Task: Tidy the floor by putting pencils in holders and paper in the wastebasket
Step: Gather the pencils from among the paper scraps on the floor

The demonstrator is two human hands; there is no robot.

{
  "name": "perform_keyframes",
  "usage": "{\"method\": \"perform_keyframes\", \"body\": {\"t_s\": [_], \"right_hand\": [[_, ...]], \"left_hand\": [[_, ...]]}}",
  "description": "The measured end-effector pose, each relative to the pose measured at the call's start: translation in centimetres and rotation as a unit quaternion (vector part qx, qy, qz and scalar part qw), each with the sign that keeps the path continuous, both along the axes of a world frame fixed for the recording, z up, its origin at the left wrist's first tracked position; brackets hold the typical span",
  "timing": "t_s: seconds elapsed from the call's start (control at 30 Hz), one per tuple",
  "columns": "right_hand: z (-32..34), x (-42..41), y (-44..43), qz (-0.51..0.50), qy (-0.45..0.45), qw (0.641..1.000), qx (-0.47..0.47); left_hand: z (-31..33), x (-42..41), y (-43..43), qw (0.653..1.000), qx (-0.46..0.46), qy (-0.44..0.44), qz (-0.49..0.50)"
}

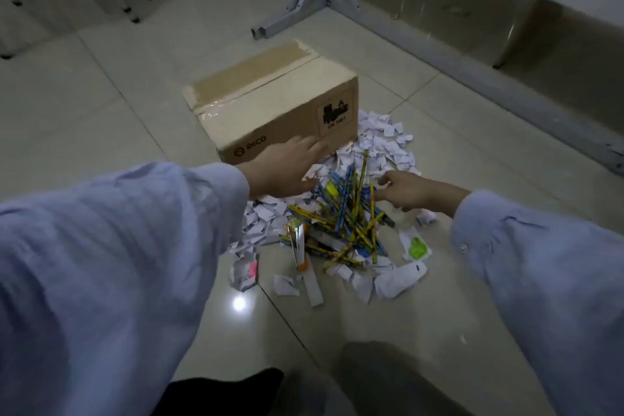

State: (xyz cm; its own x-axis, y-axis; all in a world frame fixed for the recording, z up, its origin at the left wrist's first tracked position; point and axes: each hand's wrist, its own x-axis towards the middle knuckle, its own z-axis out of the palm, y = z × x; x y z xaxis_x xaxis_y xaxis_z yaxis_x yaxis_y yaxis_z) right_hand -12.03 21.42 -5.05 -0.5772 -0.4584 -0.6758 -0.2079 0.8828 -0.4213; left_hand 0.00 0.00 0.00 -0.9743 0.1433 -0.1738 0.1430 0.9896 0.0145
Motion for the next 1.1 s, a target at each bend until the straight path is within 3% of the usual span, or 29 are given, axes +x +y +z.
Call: {"method": "perform_keyframes", "body": {"t_s": [0.27,0.37,0.43,0.5,0.63,0.83,1.03,1.1], "right_hand": [[-3.5,0.7,0.9,-0.042,-0.036,0.998,0.027],[-4.2,1.1,0.3,-0.050,-0.032,0.998,0.020],[-4.7,1.6,-0.4,-0.068,-0.019,0.997,0.010],[-5.3,2.0,-1.4,-0.076,0.003,0.997,0.000],[-6.6,2.9,-3.0,-0.074,0.046,0.996,0.006],[-8.1,3.3,-3.6,-0.103,0.114,0.988,0.007],[-8.8,2.9,-3.2,-0.091,0.128,0.988,0.006],[-9.2,2.8,-3.0,-0.085,0.126,0.988,0.009]], "left_hand": [[-4.1,2.3,0.4,0.999,-0.001,0.000,-0.037],[-5.3,2.8,0.4,0.998,0.052,-0.025,0.028],[-6.1,2.7,0.4,0.983,0.138,-0.031,0.115],[-6.9,2.6,0.5,0.940,0.258,-0.029,0.222],[-8.2,2.1,1.5,0.806,0.446,-0.080,0.381],[-9.2,1.1,3.5,0.644,0.600,-0.094,0.465],[-10.0,0.7,4.3,0.525,0.676,-0.085,0.510],[-10.4,0.8,4.4,0.509,0.681,-0.097,0.517]]}}
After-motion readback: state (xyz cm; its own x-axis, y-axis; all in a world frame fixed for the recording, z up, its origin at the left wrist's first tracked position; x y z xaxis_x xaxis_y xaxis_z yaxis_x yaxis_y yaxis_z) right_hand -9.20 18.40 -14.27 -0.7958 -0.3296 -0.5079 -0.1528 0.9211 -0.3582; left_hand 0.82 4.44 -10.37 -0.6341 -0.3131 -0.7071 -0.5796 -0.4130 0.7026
